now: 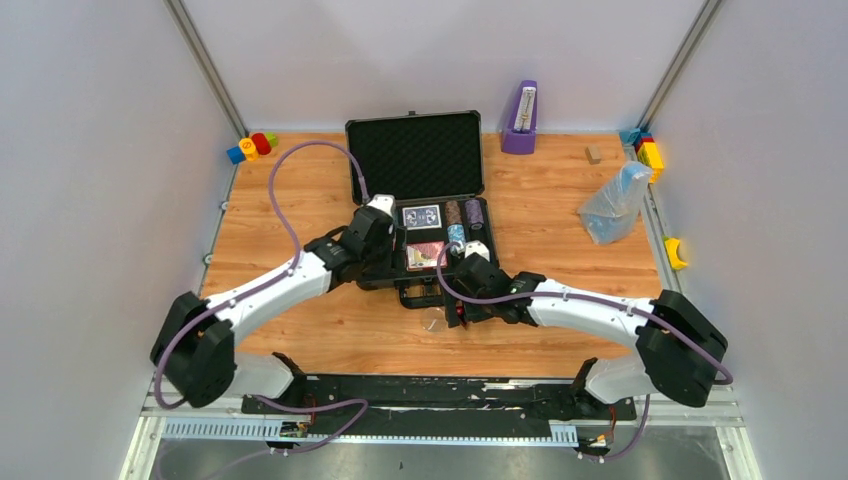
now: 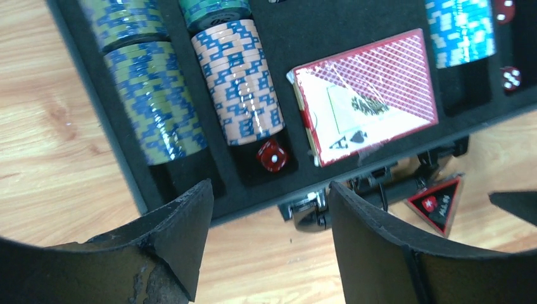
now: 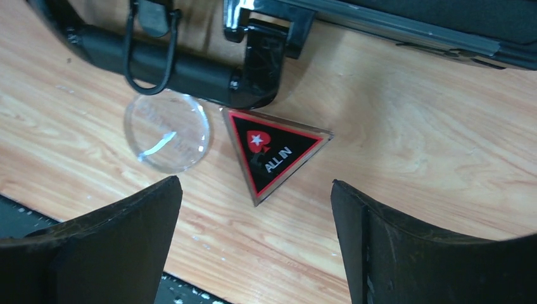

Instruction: Pack up texas hold em set

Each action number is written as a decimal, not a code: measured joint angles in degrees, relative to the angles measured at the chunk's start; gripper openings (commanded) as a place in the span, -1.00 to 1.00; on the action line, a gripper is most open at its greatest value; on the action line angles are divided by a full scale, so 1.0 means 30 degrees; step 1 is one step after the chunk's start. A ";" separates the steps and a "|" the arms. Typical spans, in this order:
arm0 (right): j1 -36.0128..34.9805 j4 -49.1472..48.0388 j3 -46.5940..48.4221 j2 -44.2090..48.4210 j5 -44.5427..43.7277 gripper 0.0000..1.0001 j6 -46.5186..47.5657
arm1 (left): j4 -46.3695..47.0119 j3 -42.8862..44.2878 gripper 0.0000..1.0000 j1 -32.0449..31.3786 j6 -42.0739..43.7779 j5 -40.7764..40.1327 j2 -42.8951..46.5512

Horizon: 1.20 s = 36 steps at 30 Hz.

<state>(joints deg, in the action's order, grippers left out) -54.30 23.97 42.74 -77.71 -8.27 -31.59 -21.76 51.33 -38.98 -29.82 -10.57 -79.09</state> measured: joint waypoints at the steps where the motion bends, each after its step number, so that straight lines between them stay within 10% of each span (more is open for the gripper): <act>1: 0.0000 0.0007 0.0000 -0.0197 -0.0204 0.75 -0.0007 | -0.0182 -0.0160 0.60 0.0007 0.0066 -0.0015 0.0699; 5: 0.0000 0.0029 0.0000 -0.0692 -0.0743 0.76 -0.0029 | -0.0532 -0.1341 0.97 0.0000 0.0342 -0.0517 0.3927; 12: 0.0080 0.0015 0.0080 -0.2149 -0.1275 0.79 0.0058 | -0.1377 -0.3767 1.00 0.0007 0.0780 -0.1814 1.0105; 36: 0.0627 -0.0634 0.1661 -0.4036 -0.1180 0.50 0.1086 | 0.1049 -0.8655 0.97 0.0007 0.1902 -0.3220 1.2830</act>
<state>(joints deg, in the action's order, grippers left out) -52.42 22.06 47.72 -89.82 -11.81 -28.34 -18.61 25.36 -38.96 -24.12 -20.23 -40.60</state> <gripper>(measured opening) 0.792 0.990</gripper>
